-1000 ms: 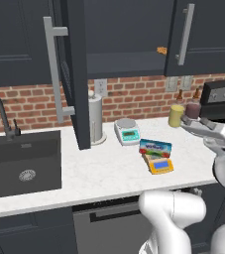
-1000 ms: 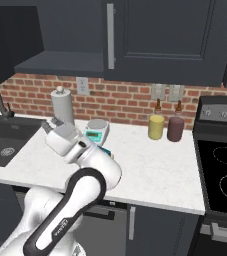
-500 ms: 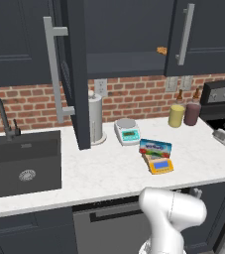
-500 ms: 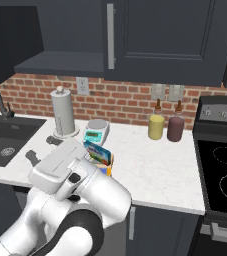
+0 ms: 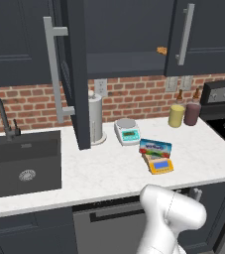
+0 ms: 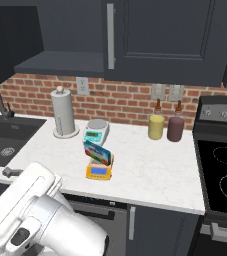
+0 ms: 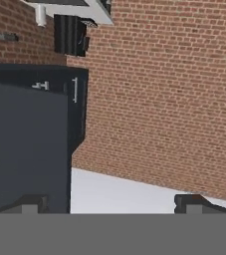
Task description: Pick the boxed food and place it on the digital scale for weighing, and close the cabinet.
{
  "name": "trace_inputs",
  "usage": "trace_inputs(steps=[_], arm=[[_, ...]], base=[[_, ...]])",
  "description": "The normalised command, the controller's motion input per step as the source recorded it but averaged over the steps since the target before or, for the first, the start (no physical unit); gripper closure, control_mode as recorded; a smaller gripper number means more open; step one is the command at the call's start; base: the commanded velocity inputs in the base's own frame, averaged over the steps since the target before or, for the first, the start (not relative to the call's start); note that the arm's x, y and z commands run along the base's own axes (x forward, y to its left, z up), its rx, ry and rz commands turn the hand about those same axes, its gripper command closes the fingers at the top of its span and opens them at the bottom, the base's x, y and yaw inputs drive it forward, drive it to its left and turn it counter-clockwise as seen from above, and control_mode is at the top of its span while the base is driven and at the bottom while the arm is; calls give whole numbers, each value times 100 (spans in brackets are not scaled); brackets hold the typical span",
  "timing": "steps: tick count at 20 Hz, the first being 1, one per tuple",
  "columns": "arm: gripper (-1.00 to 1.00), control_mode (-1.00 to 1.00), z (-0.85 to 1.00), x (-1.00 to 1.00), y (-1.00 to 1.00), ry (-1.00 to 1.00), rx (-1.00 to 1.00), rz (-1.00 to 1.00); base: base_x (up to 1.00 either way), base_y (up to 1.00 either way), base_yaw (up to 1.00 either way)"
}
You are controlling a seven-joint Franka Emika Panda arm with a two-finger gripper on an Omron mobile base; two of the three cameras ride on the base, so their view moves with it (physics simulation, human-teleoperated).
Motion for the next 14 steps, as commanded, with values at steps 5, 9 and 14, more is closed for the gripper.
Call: trace_inputs(steps=[5,9,14], arm=[[-100,-100,-41,-59,100,-32,1,-21],[-100,-100,-44,-12,100,-5,0,-25],[-100,-100,-42,1,100,-4,0,-32]], base=[[0,0,0],[0,0,0],[0,0,0]])
